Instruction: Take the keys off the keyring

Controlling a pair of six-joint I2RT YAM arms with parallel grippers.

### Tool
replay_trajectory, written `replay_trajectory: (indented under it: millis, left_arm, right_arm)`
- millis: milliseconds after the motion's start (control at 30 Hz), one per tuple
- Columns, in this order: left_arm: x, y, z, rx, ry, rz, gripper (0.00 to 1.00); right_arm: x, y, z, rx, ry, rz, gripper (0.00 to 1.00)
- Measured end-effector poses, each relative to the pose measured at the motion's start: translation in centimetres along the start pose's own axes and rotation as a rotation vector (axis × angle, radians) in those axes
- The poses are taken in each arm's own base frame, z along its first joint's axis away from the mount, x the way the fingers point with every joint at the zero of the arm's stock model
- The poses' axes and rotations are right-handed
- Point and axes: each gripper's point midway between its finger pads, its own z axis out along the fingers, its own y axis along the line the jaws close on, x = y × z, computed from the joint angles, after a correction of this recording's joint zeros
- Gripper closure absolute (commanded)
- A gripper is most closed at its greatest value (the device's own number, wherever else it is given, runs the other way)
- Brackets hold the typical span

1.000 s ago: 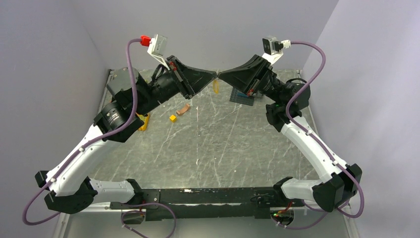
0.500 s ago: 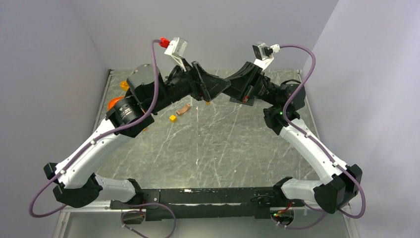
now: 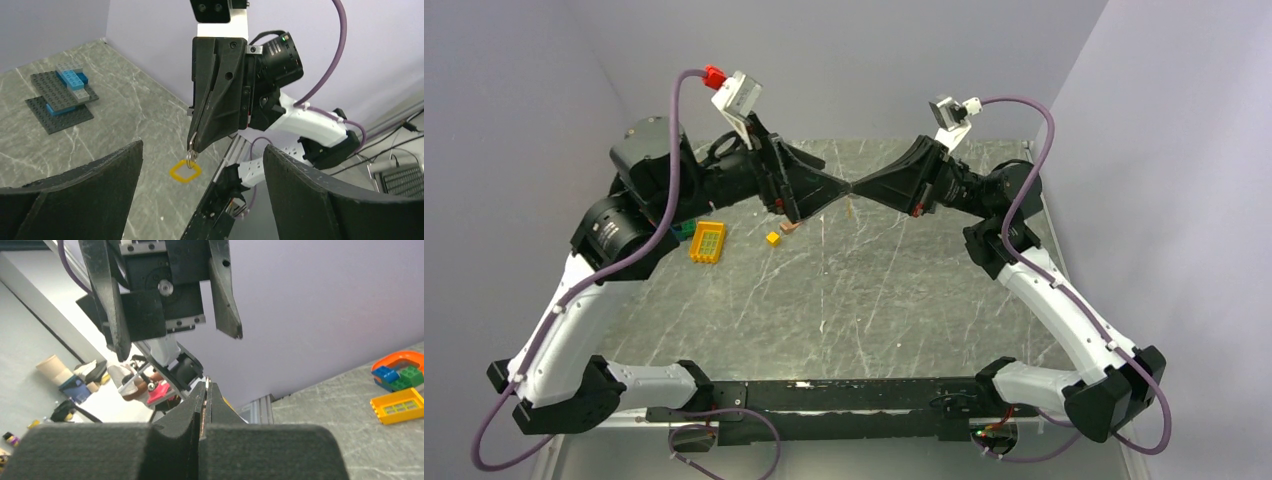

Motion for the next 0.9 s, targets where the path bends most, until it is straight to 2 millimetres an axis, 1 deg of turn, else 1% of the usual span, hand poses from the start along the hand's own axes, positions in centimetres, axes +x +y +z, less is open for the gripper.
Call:
replay_trajectory:
  millis: [167, 300, 367, 467, 600, 733, 900]
  left_arm:
    - [0.5, 0.3, -1.9, 0.028, 0.084, 0.044, 0.23]
    - [1.9, 0.4, -2.6, 0.072, 0.166, 0.043, 0.36]
    - [2.6, 0.3, -2.4, 0.1, 0.207, 0.032, 0.41]
    - [3.7, 0.5, -1.6, 0.141, 0.269, 0.017, 0.45]
    - [5.0, 1.0, -0.6, 0.164, 0.331, -0.016, 0.51]
    - [5.4, 1.2, -0.4, 0.174, 0.346, -0.027, 0.57]
    - [5.2, 1.0, -0.4, 0.181, 0.341, -0.023, 0.62]
  right_arm:
    - [1.4, -0.3, -0.3, 0.013, 0.088, -0.007, 1.0]
    - [1.7, 0.1, -0.3, 0.002, 0.149, -0.033, 1.0]
    - [1.7, 0.5, -0.3, -0.006, 0.167, -0.049, 1.0]
    - [1.6, 0.9, -0.3, -0.016, 0.181, -0.065, 1.0]
    - [1.7, 0.9, -0.3, -0.017, 0.194, -0.069, 1.0]
    - [1.9, 0.7, -0.4, -0.011, 0.202, -0.063, 1.0]
    - [1.9, 0.6, -0.4, -0.01, 0.204, -0.066, 1.0]
